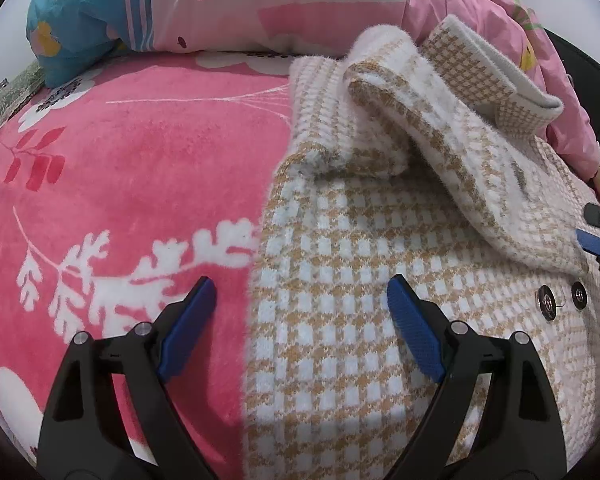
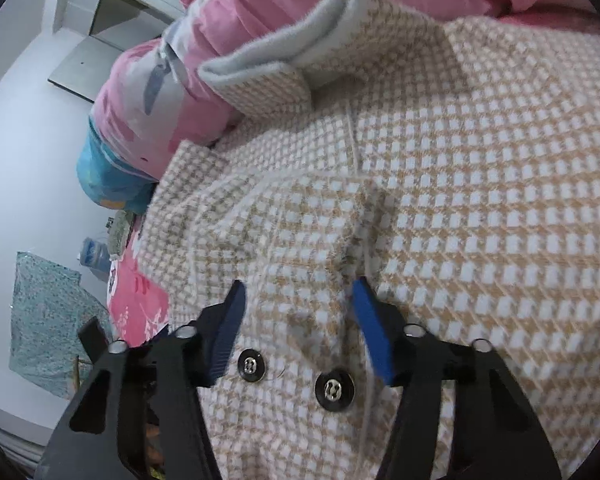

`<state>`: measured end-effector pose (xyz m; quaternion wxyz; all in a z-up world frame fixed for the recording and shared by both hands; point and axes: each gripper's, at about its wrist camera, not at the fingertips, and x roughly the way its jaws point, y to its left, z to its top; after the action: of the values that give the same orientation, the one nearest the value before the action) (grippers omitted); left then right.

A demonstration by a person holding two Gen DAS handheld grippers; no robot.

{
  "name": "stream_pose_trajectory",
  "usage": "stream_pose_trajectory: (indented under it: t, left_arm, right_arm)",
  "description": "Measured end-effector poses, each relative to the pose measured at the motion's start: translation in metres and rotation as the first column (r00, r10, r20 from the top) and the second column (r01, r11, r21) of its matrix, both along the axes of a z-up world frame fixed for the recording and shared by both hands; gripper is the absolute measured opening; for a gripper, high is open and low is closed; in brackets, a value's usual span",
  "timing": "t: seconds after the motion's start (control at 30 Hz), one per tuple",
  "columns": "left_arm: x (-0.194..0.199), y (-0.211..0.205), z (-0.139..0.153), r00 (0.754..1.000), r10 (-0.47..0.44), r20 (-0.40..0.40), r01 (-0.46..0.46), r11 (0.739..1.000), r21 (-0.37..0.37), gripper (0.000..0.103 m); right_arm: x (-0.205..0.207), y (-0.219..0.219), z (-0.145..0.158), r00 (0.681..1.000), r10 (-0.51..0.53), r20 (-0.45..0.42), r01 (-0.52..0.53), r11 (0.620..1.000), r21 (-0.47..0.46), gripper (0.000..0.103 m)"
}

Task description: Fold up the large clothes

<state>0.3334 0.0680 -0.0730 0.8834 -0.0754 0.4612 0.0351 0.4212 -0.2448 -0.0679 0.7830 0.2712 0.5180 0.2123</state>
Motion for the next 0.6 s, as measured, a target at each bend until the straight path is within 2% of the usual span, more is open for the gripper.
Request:
stream_pose_trajectory:
  t: [0.13,0.2,0.23,0.33,0.43,0.6]
  left_arm:
    - [0.0,0.001,0.001,1.0,0.0,0.0,0.0,1.0,0.0,0.084]
    - [0.0,-0.001,0.0,1.0,0.001,0.001,-0.001,1.0,0.003,0.084]
    - [-0.001,-0.001,0.0,1.0,0.002,0.001,-0.002,1.0,0.005,0.084]
    - [-0.001,-0.002,0.0,1.0,0.005,0.003,-0.005,1.0,0.013,0.084]
    - [-0.002,-0.001,0.0,1.0,0.004,0.005,-0.004,1.0,0.004,0.084]
    - [-0.003,0.008,0.008,1.0,0.006,0.006,-0.006,1.0,-0.028,0.079]
  right_arm:
    - [0.0,0.012,-0.004,1.0,0.019,0.015,-0.018,0.997,-0.073,0.038]
    - [-0.004,0.019,-0.002,0.999,0.027,0.038,-0.022,0.991,-0.134,0.024]
    - [-0.005,0.022,0.0,0.998,0.031,0.053,-0.022,0.988,-0.154,0.021]
    - [-0.015,0.034,0.021,0.987,0.055,0.149,-0.019,0.972,-0.234,0.006]
    - [-0.02,0.039,0.051,0.968,0.066,0.243,0.008,0.957,-0.291,0.005]
    - [-0.024,0.004,0.11,0.927,-0.015,0.375,0.122,0.956,-0.265,0.005]
